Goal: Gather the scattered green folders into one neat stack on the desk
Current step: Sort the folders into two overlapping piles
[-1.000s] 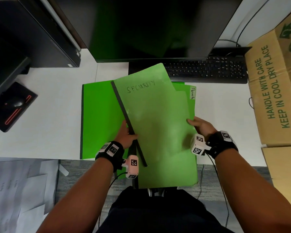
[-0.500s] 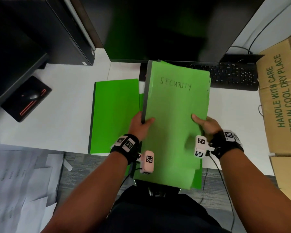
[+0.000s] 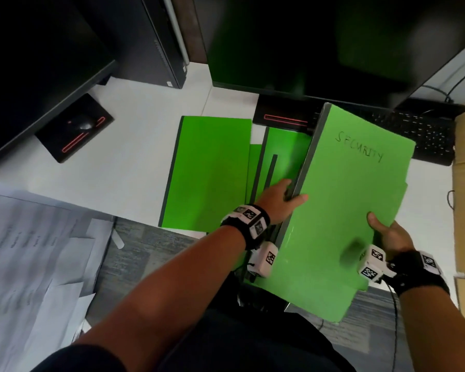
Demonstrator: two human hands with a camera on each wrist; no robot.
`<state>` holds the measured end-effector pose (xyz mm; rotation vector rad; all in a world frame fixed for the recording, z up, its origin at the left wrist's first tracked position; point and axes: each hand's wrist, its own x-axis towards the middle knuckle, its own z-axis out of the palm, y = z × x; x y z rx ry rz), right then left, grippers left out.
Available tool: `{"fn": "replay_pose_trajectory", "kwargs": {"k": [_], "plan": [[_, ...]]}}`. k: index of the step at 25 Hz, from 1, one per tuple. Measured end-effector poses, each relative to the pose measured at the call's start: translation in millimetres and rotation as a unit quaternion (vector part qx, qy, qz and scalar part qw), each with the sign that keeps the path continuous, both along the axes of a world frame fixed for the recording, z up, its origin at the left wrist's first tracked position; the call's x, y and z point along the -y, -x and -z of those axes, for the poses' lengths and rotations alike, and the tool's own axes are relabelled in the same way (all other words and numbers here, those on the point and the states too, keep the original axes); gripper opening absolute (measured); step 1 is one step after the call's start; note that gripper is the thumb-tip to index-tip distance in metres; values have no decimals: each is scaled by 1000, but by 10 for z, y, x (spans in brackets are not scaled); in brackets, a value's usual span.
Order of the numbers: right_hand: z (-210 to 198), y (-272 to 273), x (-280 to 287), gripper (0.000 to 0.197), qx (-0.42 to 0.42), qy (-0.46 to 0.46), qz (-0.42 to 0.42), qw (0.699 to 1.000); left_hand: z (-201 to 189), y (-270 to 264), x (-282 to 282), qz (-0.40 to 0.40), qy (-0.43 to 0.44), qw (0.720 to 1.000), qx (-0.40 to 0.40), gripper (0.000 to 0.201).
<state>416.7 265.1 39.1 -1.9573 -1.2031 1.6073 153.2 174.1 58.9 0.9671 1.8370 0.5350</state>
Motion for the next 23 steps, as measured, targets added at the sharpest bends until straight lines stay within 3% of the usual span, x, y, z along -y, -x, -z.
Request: {"fn": "replay_pose_trajectory", "kwargs": {"k": [1,3,5,8,12,14,18,19,21,23], "plan": [[-20,-64,3,53,3,9,10,1000,68,177,42,-42,2,999,-18,84],[-76,-119,24,50,-13,28,46,998,244,766,224,-153,60,977,-139,97],[-101,-116,48,41,-44,43,69,996,418,1435,526,-236,183,923,-243,123],[-11,-44,72,41,-41,38,68,996,611,1921,900,-305,285,865,-277,138],[171,58,116,41,-48,58,81,994,688,1841,868,-318,258,861,-300,116],[194,177,159,45,-52,69,79,993,631,1809,826,-321,278,862,-276,116],[305,410,208,99,-42,98,46,993,618,1851,802,-310,316,869,-222,120],[297,499,226,102,-38,109,37,993,651,1876,810,-318,316,871,-202,119],[287,610,261,84,-39,128,36,990,686,1903,844,-347,271,885,-150,112],[234,638,302,78,-22,141,30,989,680,1903,880,-373,168,904,-119,90]]}}
